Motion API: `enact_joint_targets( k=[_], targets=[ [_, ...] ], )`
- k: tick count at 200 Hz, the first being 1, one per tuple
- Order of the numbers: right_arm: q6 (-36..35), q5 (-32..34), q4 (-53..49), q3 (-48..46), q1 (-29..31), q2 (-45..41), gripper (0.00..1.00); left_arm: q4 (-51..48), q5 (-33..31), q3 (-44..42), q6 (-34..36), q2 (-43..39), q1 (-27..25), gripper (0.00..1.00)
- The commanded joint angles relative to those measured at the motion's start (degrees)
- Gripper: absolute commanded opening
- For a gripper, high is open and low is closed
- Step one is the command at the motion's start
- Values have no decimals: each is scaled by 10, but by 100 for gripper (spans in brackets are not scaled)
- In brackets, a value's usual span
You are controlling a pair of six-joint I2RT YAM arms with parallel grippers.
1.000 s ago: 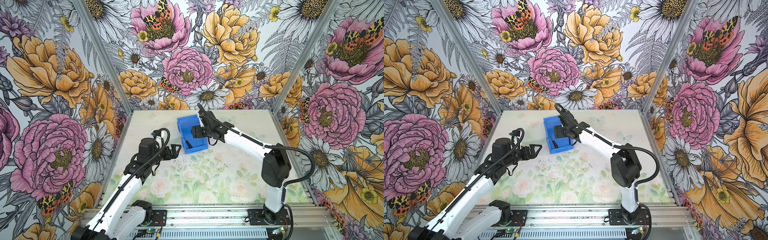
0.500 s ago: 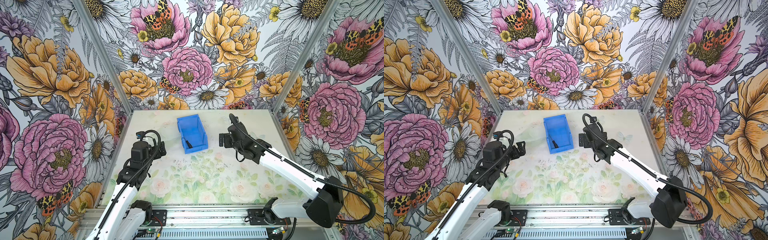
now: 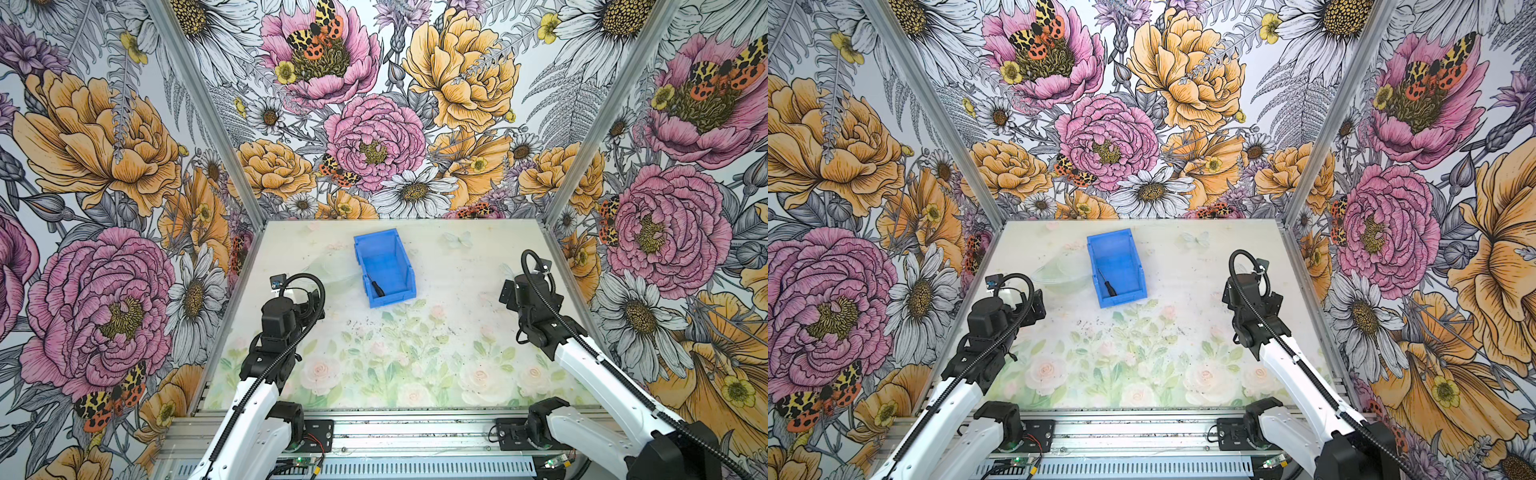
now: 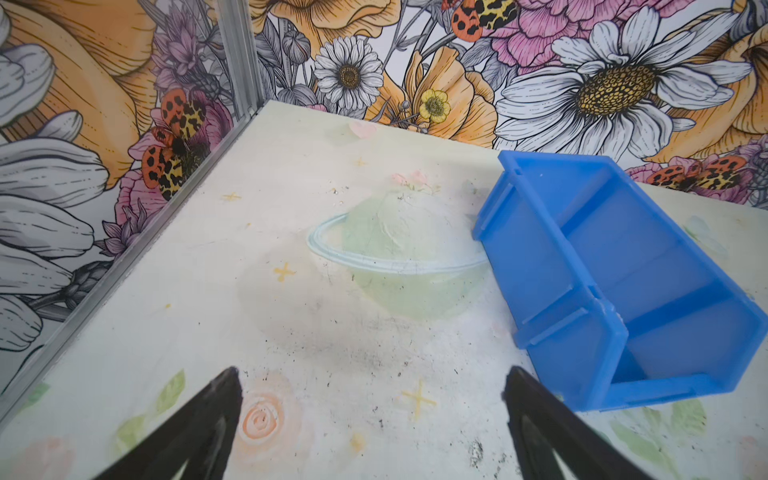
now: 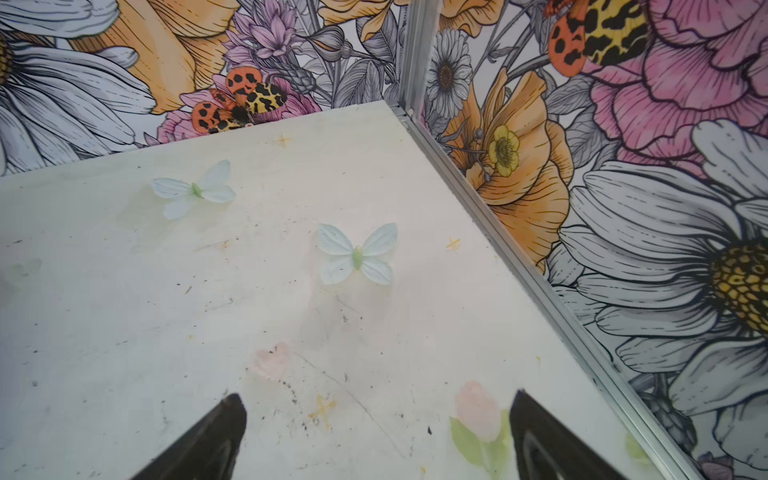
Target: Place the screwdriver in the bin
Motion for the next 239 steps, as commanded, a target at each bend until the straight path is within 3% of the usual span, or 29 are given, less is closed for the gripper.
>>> enact_joint_targets(
  k=[1,30,66,131,177,239],
  targets=[
    [-68,-55,136,-44,-36,-2,100,104,7,-16,51,22,16,99],
    [-124,-80,229,-66,-57,52,99,167,3,-22,55,98,43,99],
    [-134,-110,347,-81,-72,124,99,272,19,-25,71,186,66,99],
    [-158,-132,441,-57,-84,240,99,416,57,-39,66,303,74,99],
    [-180,-190,502,-49,-109,281,99,492,81,-39,66,367,77,99],
    [-169,-202,573,-88,-121,286,100,549,102,-21,82,440,81,99]
  ],
)
